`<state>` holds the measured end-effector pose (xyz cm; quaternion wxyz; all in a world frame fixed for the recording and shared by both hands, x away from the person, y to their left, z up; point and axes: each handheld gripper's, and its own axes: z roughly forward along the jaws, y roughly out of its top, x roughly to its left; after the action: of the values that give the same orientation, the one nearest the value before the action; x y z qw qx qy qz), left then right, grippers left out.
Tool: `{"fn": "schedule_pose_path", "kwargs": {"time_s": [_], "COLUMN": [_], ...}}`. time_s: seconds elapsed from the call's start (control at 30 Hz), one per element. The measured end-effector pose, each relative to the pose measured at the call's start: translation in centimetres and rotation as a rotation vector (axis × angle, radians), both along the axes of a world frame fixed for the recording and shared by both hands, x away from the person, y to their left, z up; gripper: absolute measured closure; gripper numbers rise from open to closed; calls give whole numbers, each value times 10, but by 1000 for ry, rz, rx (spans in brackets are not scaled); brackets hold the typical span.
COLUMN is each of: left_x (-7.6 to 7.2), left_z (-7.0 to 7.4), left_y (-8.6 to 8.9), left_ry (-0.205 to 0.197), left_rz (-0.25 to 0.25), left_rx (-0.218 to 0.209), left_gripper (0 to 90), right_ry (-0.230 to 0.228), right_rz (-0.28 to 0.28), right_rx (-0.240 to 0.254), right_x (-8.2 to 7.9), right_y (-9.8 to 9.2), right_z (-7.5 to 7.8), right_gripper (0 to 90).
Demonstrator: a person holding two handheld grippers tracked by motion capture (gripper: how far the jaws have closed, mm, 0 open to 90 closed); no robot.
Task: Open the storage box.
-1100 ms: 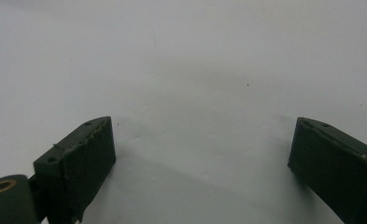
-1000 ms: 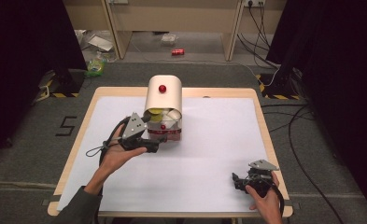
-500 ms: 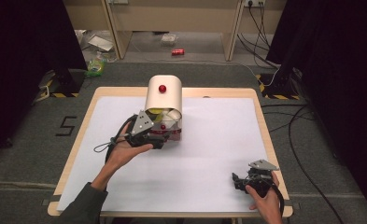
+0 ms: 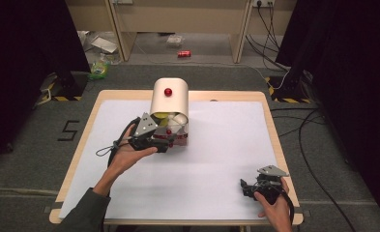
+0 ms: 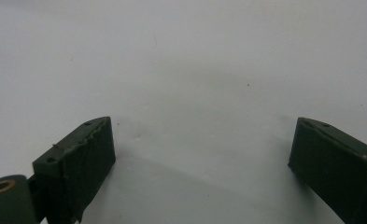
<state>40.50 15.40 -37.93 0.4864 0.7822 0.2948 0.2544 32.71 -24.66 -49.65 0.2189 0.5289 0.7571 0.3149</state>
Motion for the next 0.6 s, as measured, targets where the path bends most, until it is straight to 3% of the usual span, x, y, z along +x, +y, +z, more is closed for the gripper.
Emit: {"fn": "schedule_pose_path", "kwargs": {"time_s": [0.27, 0.4, 0.6], "left_x": [-9, -13, -20], "left_z": [1, 0, -1], "left_y": [-4, -2, -3], "left_ry": [2, 4, -2], "left_rz": [3, -2, -1], "left_rx": [43, 29, 42], "left_gripper": [229, 237, 239], "right_ry": [1, 0, 0], "right_rz": [0, 0, 0], "right_rx": [0, 0, 1], "right_x": [0, 0, 0], "right_y": [0, 0, 0], "right_z": [0, 0, 0], "right_gripper": [71, 71, 71]}}
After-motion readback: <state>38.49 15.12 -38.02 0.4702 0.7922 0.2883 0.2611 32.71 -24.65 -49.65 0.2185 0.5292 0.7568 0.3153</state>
